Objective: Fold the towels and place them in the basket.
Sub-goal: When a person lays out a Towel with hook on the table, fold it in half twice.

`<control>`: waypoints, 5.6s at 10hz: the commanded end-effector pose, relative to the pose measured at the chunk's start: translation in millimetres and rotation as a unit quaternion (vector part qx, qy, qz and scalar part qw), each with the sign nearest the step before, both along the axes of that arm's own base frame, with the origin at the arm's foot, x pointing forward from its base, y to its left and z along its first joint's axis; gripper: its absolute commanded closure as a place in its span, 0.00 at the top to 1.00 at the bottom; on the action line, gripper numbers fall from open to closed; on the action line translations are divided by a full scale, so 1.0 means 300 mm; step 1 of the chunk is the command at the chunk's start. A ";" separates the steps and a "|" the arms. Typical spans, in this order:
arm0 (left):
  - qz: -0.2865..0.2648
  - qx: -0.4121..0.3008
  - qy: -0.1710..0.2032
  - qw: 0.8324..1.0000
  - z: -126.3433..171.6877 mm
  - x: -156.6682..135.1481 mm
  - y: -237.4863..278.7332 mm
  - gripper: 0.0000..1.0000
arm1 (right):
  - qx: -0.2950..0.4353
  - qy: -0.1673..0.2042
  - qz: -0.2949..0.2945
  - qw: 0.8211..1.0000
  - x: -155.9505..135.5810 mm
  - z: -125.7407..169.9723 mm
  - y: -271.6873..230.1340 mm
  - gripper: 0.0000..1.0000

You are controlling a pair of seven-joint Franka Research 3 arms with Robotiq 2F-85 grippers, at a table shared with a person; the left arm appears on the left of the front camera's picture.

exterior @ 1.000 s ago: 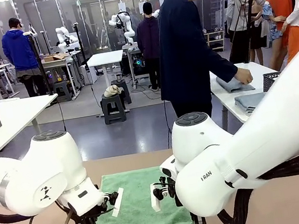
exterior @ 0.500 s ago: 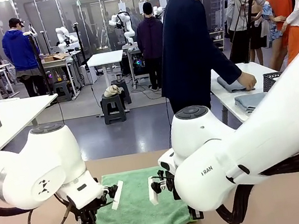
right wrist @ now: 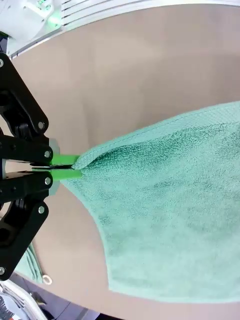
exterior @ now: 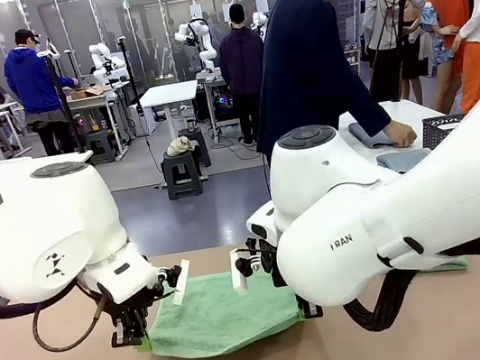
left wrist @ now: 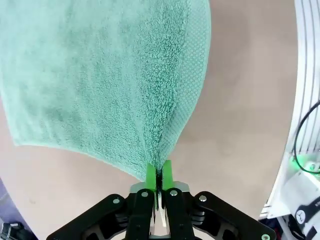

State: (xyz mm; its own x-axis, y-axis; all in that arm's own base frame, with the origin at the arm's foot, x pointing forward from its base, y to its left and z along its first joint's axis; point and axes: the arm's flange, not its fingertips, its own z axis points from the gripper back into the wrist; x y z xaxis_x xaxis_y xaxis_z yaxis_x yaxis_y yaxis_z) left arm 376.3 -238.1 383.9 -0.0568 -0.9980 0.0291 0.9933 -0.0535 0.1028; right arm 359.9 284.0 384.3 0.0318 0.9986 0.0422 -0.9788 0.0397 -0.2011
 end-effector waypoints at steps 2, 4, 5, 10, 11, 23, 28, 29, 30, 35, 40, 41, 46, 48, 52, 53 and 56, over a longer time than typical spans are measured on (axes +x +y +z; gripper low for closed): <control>0.019 0.013 -0.010 1.000 0.016 -0.017 0.008 0.00 | -0.013 -0.008 -0.011 1.000 -0.010 -0.012 -0.007 0.00; 0.001 -0.001 -0.003 1.000 0.013 -0.002 0.001 0.00 | -0.004 -0.005 0.002 1.000 -0.002 0.012 -0.003 0.00; 0.001 -0.001 -0.003 1.000 0.013 -0.002 0.001 0.00 | -0.004 -0.005 0.002 1.000 -0.002 0.012 -0.003 0.00; -0.006 0.014 0.031 0.999 0.031 0.139 0.014 0.05 | -0.004 0.001 0.025 1.000 0.117 0.034 -0.013 0.04; -0.002 0.019 0.037 0.999 0.032 0.175 0.014 0.05 | -0.005 0.006 0.029 1.000 0.157 0.030 -0.015 0.04; 0.047 0.001 0.051 0.998 -0.089 0.677 0.011 0.05 | -0.012 0.006 0.012 1.000 0.640 -0.117 -0.010 0.04; 0.039 0.019 0.006 0.999 -0.191 0.752 0.014 0.05 | -0.001 -0.013 0.009 1.000 0.716 -0.186 -0.038 0.04; 0.034 0.015 0.005 0.999 -0.203 0.770 0.008 0.05 | -0.001 -0.014 0.007 1.000 0.729 -0.205 -0.040 0.04; 0.035 0.014 0.008 0.999 -0.210 0.778 0.005 0.05 | 0.001 -0.011 0.003 1.000 0.731 -0.218 -0.041 0.04; 0.039 0.004 -0.019 0.999 -0.208 0.790 0.009 0.38 | 0.010 -0.025 0.008 1.000 0.739 -0.223 -0.053 0.23; 0.039 -0.024 -0.081 0.996 -0.112 0.745 0.063 0.83 | 0.012 -0.083 0.021 0.996 0.707 -0.138 -0.085 0.74; 0.036 -0.034 -0.083 0.995 -0.058 0.723 0.079 0.95 | 0.018 -0.079 0.016 0.997 0.687 -0.093 -0.092 0.82; 0.007 -0.075 -0.019 0.997 0.324 0.463 0.217 0.89 | 0.030 -0.025 -0.029 0.999 0.376 0.254 -0.132 0.82; 0.008 -0.073 -0.017 0.997 0.388 0.381 0.273 0.89 | 0.032 -0.036 -0.042 0.998 0.271 0.329 -0.140 0.82; 0.011 -0.229 -0.028 0.973 0.415 0.339 0.524 0.89 | 0.062 -0.030 -0.087 0.994 0.189 0.378 -0.170 0.82; 0.014 -0.276 -0.026 0.961 0.407 0.340 0.612 0.89 | 0.061 -0.026 -0.088 0.994 0.186 0.375 -0.172 0.82; 0.025 -0.401 -0.026 0.915 0.343 0.335 0.853 0.89 | 0.086 -0.019 -0.102 0.991 0.193 0.369 -0.190 0.82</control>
